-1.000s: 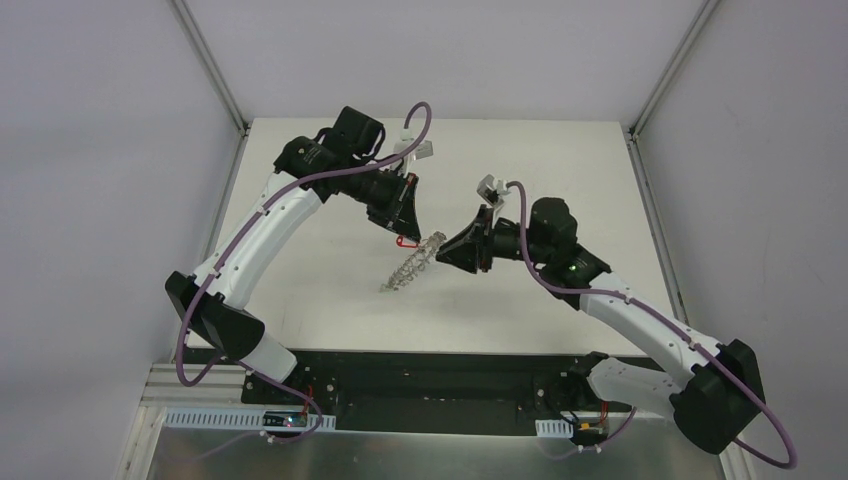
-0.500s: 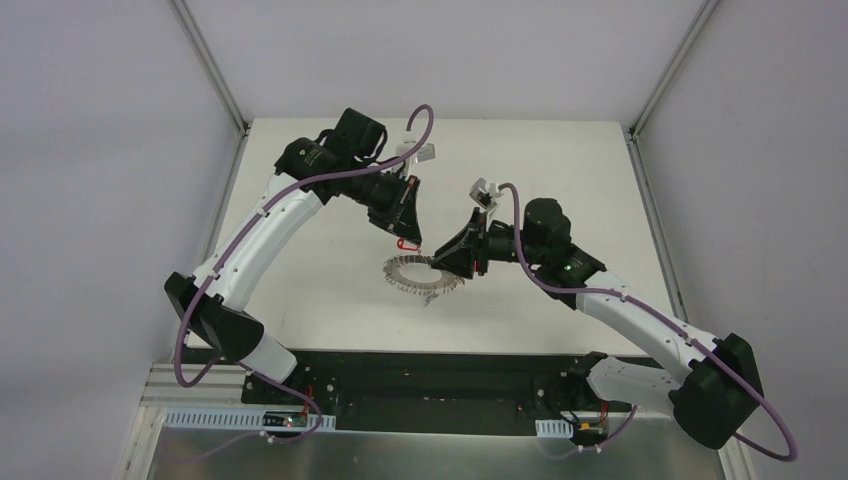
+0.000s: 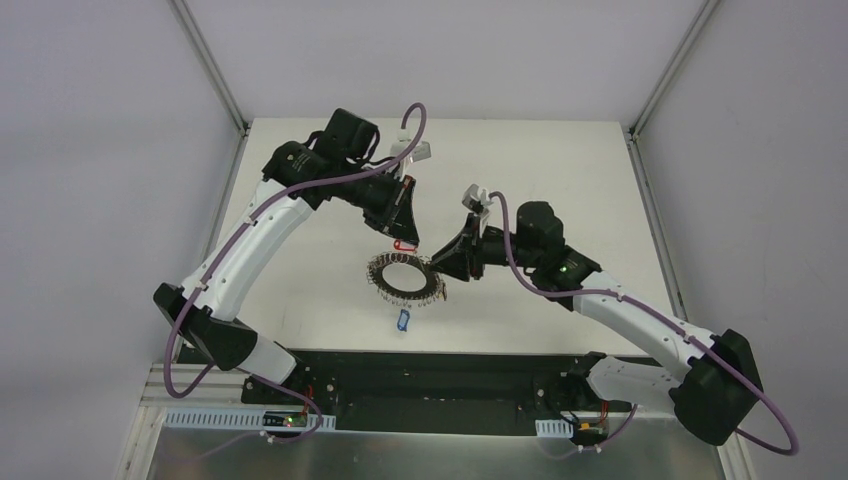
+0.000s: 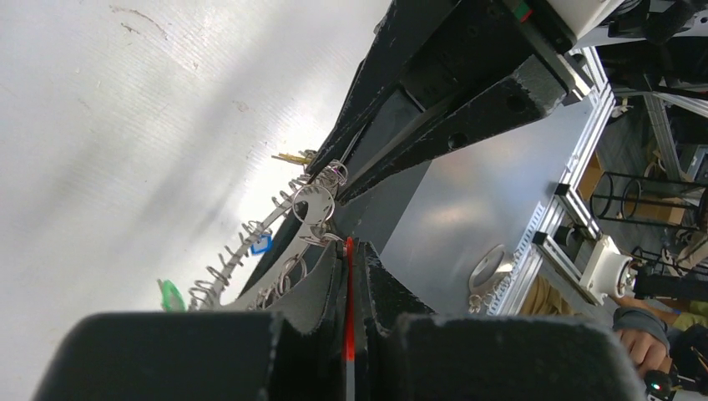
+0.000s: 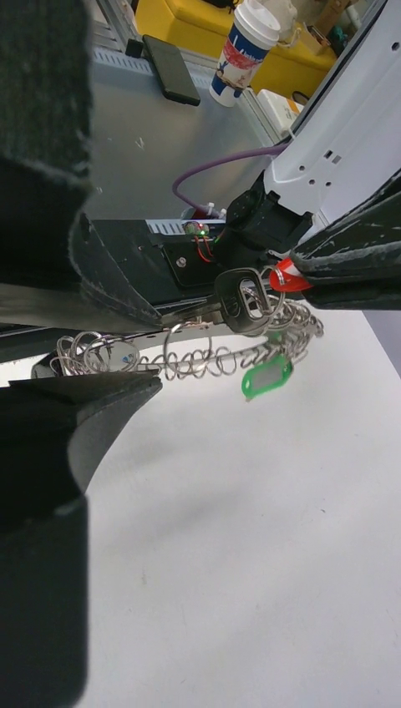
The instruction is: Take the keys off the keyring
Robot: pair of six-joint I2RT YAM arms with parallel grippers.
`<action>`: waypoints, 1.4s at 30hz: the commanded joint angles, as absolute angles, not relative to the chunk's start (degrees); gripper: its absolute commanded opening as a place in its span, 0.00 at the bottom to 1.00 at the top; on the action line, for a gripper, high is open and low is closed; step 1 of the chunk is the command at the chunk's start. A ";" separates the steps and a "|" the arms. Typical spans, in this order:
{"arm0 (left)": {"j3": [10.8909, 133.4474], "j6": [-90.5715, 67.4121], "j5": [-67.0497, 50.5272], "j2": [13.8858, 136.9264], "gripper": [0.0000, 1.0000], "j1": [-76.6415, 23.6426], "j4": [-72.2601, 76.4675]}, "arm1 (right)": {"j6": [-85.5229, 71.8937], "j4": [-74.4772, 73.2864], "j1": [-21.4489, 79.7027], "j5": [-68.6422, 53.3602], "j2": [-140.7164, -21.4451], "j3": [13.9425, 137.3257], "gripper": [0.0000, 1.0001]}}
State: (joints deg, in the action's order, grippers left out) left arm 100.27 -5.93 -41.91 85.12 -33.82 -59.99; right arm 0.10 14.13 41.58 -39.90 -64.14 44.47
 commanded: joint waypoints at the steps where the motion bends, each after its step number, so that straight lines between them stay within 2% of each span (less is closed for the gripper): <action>1: 102.70 -5.71 -44.30 82.07 0.00 -34.54 -59.96 | 2.92 15.30 42.57 -39.16 -64.24 46.23 0.32; 7: 102.76 -5.80 -44.01 81.48 0.00 -34.54 -59.94 | 4.19 14.37 44.17 -37.89 -64.42 46.48 0.43; 8: 102.82 -5.84 -44.00 81.40 0.00 -34.54 -59.96 | 4.39 14.28 44.44 -37.37 -64.42 46.49 0.43; 11: 102.83 -5.82 -44.48 81.17 0.00 -34.54 -59.99 | 5.04 14.16 44.96 -36.26 -64.56 46.65 0.31; 13: 102.83 -5.86 -44.43 81.04 0.00 -34.54 -60.00 | 5.40 14.16 45.26 -36.49 -64.75 46.91 0.27; 17: 102.50 -5.72 -44.46 81.12 0.00 -34.58 -59.99 | 5.60 14.07 46.23 -36.81 -65.22 47.82 0.25; 20: 102.55 -5.75 -44.35 81.14 0.00 -34.54 -59.99 | 6.04 13.66 46.88 -36.64 -65.52 48.33 0.30; 25: 103.16 -5.80 -45.03 80.79 0.00 -34.52 -59.96 | 5.79 12.80 47.57 -34.58 -67.00 49.46 0.30; 26: 103.18 -5.69 -45.33 80.75 0.00 -34.54 -60.00 | 5.66 12.58 47.73 -34.14 -67.36 49.84 0.25; 28: 103.18 -5.55 -45.69 80.64 0.00 -34.54 -59.96 | 5.59 11.99 47.89 -33.94 -67.94 50.69 0.02; 29: 103.02 -5.35 -45.37 80.60 0.00 -34.54 -59.94 | 5.62 11.42 47.98 -33.81 -68.09 51.05 0.00; 33: 101.83 -4.67 -42.20 80.25 0.00 -34.54 -59.86 | 4.95 9.42 47.99 -29.88 -66.86 51.34 0.00; 38: 97.51 -5.45 -33.29 79.58 0.00 -34.54 -58.94 | 8.11 0.62 47.99 -14.87 -63.22 52.29 0.00; 42: 90.20 -7.83 -27.92 76.12 0.09 -34.54 -52.33 | 13.60 -3.70 47.98 -3.81 -60.38 51.74 0.00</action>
